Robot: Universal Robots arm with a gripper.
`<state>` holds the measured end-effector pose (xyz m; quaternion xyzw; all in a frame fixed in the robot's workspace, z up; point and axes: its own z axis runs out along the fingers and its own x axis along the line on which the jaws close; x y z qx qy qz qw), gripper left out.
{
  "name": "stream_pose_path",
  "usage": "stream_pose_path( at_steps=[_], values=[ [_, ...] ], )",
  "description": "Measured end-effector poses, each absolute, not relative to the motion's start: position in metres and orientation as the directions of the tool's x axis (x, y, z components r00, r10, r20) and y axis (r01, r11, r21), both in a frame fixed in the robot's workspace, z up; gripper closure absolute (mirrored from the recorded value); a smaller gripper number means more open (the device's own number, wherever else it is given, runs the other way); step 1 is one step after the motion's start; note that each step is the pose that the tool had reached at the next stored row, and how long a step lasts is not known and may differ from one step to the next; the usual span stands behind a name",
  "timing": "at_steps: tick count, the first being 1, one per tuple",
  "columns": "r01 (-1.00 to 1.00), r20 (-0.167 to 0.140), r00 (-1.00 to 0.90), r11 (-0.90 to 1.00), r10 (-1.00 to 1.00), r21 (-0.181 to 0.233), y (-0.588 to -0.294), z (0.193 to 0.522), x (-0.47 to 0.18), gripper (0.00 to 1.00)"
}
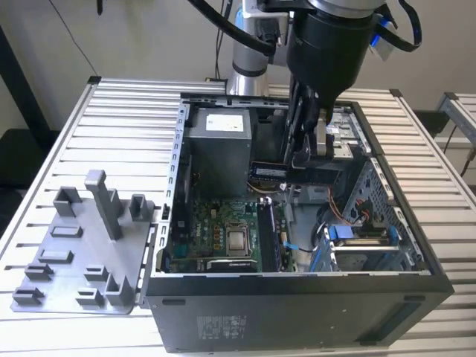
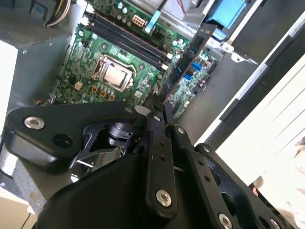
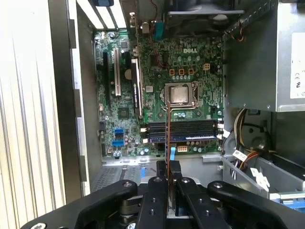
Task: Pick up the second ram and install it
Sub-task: 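Pick up the second ram and move it above second insertion slot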
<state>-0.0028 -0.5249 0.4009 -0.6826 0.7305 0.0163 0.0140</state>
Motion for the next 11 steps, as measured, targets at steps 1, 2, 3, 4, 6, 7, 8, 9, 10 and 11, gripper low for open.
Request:
stream_pose_path(
  at_steps=[1, 2, 3, 4, 6, 7, 8, 9, 10, 11],
  values=[
    [-0.998, -0.043, -0.068, 0.068, -0.997, 0.005, -0.525, 0.401, -0.003, 0.86],
    [-0.998, -0.043, -0.068, 0.067, -0.997, 0.005, -0.525, 0.401, -0.003, 0.86],
    [-0.998, -0.043, -0.068, 0.067, -0.997, 0.005, -0.525, 0.401, -0.003, 0.86],
    [-0.998, -0.043, -0.068, 0.067, -0.997, 0.005, -0.524, 0.401, -0.003, 0.86],
    [-0.998, -0.043, -0.068, 0.068, -0.997, 0.005, -0.521, 0.401, -0.003, 0.86],
    [-0.998, -0.043, -0.068, 0.068, -0.997, 0.005, -0.519, 0.401, -0.003, 0.86],
    [-0.998, -0.043, -0.068, 0.068, -0.997, 0.005, -0.516, 0.401, -0.003, 0.86],
    [-0.998, -0.043, -0.069, 0.068, -0.997, 0.005, -0.514, 0.401, -0.003, 0.86],
    [-0.998, -0.043, -0.069, 0.069, -0.997, 0.005, -0.511, 0.401, -0.003, 0.86],
    [-0.998, -0.043, -0.069, 0.069, -0.997, 0.005, -0.508, 0.401, -0.003, 0.86]
  ],
)
